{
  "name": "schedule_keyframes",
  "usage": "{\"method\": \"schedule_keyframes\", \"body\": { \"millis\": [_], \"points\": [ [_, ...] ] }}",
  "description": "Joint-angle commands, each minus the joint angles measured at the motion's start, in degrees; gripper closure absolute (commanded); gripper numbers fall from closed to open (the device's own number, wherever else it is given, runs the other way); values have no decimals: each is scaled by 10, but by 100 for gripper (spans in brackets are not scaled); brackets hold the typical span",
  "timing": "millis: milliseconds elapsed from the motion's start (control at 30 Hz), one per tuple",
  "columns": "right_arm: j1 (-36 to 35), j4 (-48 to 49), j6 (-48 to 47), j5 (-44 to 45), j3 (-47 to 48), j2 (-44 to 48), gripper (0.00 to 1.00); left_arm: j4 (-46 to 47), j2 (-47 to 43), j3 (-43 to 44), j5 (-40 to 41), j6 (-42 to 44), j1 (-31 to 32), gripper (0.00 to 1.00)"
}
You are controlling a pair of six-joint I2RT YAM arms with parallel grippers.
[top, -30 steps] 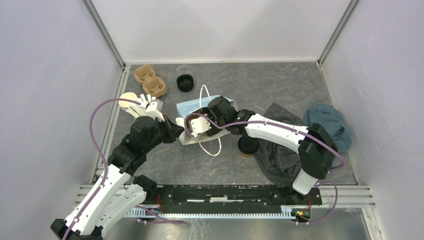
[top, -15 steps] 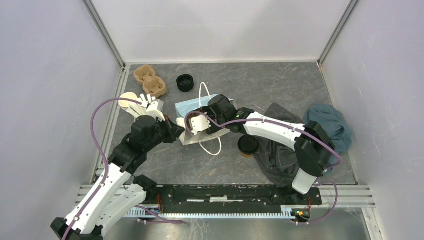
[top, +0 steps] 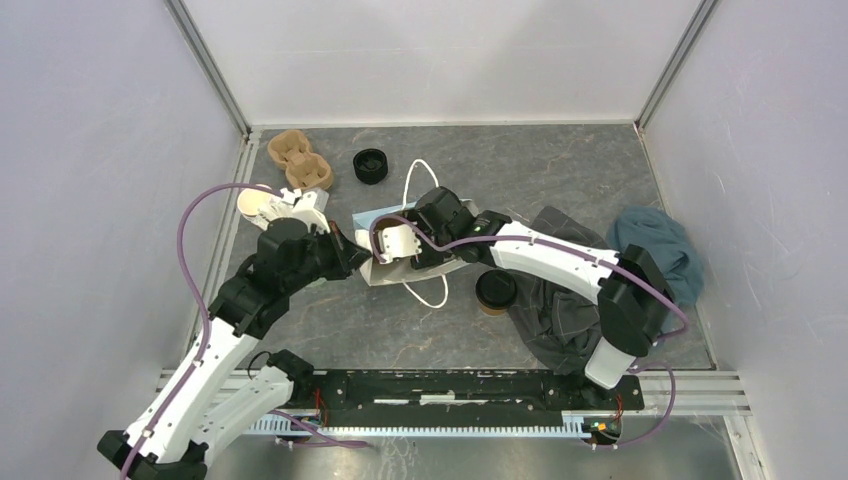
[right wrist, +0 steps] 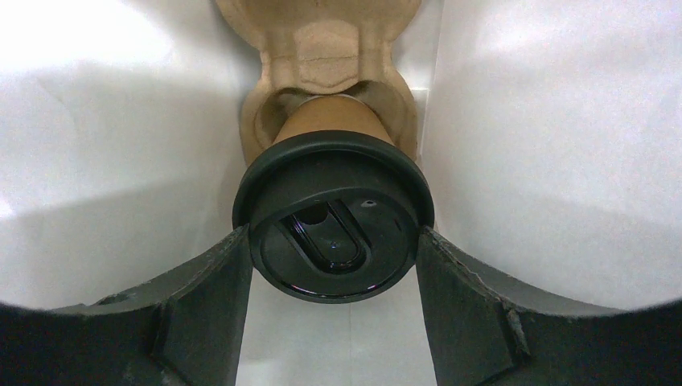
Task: Pack the takeout coffee
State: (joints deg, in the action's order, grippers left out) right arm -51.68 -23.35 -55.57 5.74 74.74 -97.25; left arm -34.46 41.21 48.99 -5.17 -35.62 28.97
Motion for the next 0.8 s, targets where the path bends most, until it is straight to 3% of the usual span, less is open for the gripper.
{"method": "schedule_keyframes", "body": {
  "millis": [0,267,433,600,767],
  "points": [
    [-6,-56,56,-25,28,28,100,-38,10,55,-45,-6,0,98],
    [-27,-129,123,-43,39,31,100,-151,51,131,-80,0,0,98],
    [-43,-210,168,-55,99,2,100,-210,77,163,-90,-6,-1,98],
    [-51,-294,212,-82,159,-39,100,-251,88,190,-50,-15,0,98],
    [-52,-305,218,-92,153,-69,100,-253,97,200,-18,-20,0,98]
  ]
}}
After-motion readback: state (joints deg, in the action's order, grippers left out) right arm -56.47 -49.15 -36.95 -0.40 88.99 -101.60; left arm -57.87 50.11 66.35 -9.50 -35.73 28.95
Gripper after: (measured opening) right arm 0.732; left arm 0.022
